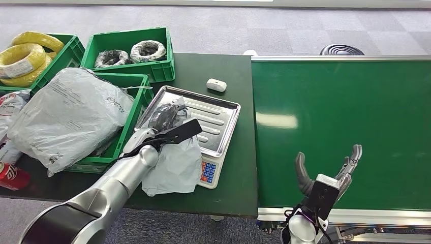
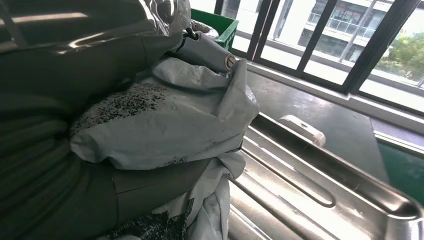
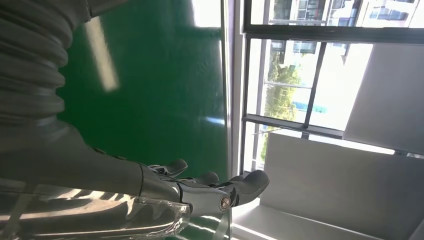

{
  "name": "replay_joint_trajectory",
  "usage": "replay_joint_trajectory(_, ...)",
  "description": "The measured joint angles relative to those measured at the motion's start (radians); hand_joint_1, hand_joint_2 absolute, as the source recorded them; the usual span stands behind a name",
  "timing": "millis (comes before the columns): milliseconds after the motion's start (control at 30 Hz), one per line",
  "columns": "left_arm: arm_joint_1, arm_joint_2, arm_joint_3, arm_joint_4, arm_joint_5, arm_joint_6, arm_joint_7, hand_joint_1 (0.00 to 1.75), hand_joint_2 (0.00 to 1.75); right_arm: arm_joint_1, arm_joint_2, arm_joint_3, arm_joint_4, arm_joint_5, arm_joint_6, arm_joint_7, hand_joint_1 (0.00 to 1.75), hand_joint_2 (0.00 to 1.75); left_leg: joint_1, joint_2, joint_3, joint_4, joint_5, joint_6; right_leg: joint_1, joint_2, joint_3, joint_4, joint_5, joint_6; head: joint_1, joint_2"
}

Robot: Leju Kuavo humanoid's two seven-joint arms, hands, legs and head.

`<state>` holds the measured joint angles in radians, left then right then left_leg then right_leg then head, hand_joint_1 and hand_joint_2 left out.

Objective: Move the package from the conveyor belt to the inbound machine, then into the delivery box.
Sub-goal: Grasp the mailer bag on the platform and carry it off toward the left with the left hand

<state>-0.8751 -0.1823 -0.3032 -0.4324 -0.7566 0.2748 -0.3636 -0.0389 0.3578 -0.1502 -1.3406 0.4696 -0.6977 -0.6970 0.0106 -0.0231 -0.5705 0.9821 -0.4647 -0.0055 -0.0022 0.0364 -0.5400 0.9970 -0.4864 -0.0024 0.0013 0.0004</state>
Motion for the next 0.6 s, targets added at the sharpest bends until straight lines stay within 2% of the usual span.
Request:
replay_joint_trajectory(133, 0.001, 0.0, 0.064, -0.047, 0.116, -0.063, -0.082, 1.68, 1.75, -0.003, 0.0, 0.001, 0.006, 0.001, 0.0, 0.0, 0.0, 1.75, 0.0, 0.0, 0.0, 0.0, 0.0, 0.0, 0.0, 0.0, 0.0, 0.0, 0.0, 0.0, 0.0, 0.0)
replay_joint_trajectory(233, -0.004, 0.0, 0.112, -0.094, 0.192, -0.104, -0.11, 1.68, 1.75, -0.003, 0.0, 0.001, 0.009, 0.002, 0.0, 0.0, 0.0, 1.75, 0.0, 0.0, -0.001, 0.0, 0.0, 0.0, 0.0, 0.0, -0.001, 0.0, 0.0, 0.0, 0.0, 0.0)
replay_joint_trajectory(400, -0.036, 0.002, 0.194, -0.185, 0.294, -0.137, -0.115, 1.68, 1.75, -0.002, 0.0, 0.002, 0.012, 0.001, 0.0, 0.0, 0.0, 1.75, 0.0, 0.0, -0.002, 0.0, 0.0, 0.0, 0.0, 0.0, -0.002, 0.0, 0.0, 0.0, 0.0, 0.0)
replay_joint_trajectory(600, -0.068, 0.008, 0.253, -0.254, 0.328, -0.135, -0.093, 1.67, 1.75, -0.003, 0.0, 0.005, 0.019, 0.0, 0.0, 0.0, 0.0, 1.75, 0.0, 0.0, -0.003, 0.0, 0.0, 0.0, 0.0, 0.0, -0.003, 0.0, 0.0, 0.0, 0.0, 0.0)
